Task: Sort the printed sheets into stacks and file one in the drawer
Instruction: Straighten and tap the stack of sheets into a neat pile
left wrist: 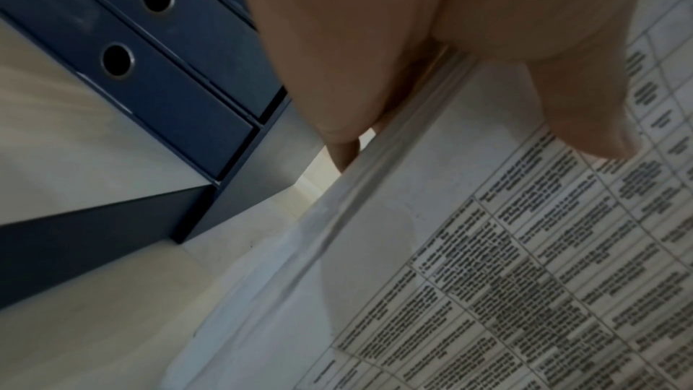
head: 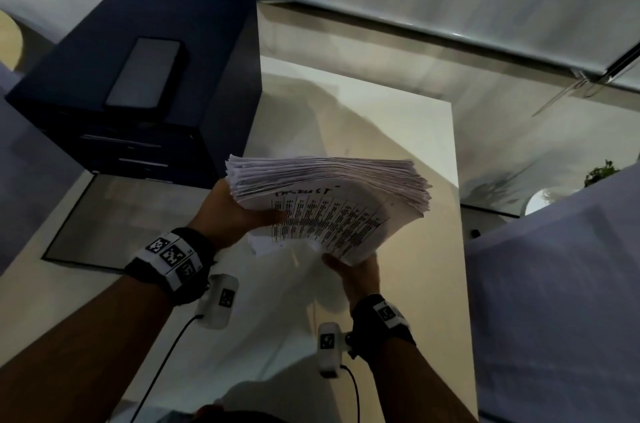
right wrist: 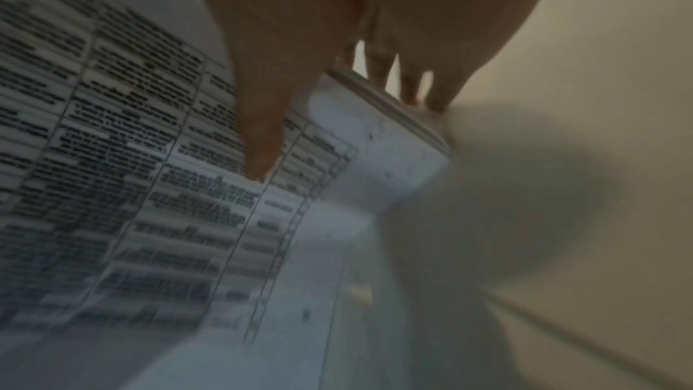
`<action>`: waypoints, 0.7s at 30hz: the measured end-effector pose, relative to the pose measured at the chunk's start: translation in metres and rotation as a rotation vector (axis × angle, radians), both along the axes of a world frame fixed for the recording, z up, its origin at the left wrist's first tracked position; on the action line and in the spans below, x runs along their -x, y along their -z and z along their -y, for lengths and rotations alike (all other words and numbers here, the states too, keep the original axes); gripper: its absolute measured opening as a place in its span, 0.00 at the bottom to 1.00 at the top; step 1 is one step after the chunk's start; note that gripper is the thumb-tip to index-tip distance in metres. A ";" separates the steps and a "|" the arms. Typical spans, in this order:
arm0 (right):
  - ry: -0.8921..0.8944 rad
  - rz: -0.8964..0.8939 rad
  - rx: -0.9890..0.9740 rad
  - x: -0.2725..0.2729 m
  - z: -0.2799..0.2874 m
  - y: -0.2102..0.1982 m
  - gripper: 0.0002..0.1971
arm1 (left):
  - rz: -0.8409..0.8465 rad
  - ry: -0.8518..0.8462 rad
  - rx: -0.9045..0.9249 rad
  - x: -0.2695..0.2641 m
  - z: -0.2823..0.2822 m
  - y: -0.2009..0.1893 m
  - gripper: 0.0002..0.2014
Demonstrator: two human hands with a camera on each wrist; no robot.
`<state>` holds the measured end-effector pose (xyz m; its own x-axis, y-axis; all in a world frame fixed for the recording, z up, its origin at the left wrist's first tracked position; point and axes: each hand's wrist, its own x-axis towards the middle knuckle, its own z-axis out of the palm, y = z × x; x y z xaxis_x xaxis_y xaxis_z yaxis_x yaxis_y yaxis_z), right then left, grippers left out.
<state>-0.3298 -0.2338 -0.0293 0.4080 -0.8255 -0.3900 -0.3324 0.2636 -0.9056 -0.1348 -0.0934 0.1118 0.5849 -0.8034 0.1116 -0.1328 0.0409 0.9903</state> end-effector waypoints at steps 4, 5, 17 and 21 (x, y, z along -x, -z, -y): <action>0.088 0.021 -0.026 -0.001 -0.007 0.006 0.43 | 0.011 0.014 -0.001 -0.001 -0.001 0.001 0.34; 0.062 0.035 -0.024 -0.001 -0.008 0.006 0.43 | 0.013 0.011 -0.008 -0.002 -0.002 0.003 0.35; -0.115 0.411 0.221 -0.011 0.036 -0.127 0.40 | 0.013 -0.001 -0.090 -0.007 -0.003 0.001 0.29; -0.112 0.433 0.286 -0.013 0.040 -0.148 0.49 | 0.012 0.043 -0.081 -0.008 -0.004 -0.004 0.27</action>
<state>-0.3163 -0.2733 0.1191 0.5732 -0.8166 0.0681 0.0764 -0.0296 -0.9966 -0.1264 -0.0896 0.1162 0.5490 -0.8342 0.0524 -0.1445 -0.0330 0.9890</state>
